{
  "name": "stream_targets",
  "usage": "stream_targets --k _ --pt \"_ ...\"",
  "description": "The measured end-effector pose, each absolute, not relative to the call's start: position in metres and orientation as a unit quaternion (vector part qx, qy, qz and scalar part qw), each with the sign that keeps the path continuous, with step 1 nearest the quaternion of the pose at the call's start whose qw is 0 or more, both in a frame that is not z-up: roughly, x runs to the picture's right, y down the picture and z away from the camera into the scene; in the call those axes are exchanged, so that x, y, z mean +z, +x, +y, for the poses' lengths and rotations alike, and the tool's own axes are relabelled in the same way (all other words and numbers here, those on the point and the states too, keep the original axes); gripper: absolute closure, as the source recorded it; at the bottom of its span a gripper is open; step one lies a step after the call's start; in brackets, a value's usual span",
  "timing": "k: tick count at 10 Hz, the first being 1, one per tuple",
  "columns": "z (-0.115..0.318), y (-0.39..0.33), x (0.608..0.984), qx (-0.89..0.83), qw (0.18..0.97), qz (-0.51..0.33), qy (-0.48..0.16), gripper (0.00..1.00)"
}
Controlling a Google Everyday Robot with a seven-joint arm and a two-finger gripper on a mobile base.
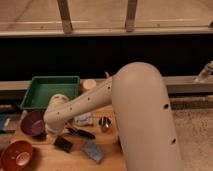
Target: Place eraser in table surface
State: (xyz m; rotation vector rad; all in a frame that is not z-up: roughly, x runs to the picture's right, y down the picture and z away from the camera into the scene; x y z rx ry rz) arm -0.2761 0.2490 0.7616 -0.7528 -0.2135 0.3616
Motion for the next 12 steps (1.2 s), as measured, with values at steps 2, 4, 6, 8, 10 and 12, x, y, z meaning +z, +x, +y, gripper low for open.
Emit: stream_targets --k 2,4,6,8,10,12 --pt "0.255 -0.274 0.758 0.176 0.907 -0.093 -0.370 0.30" --pt "0.258 -0.277 0.756 0.173 0.907 -0.090 -0.373 0.20" --pt "0.261 -0.277 0.753 0.172 0.908 -0.087 -0.371 0.20" --pt "0.262 -0.274 0.750 0.175 0.909 -0.086 -0.368 0.20" --pt "0.258 -0.268 0.744 0.181 0.912 -0.084 -0.359 0.20" --pt "0.232 -0.257 0.717 0.188 0.926 -0.078 -0.319 0.20"
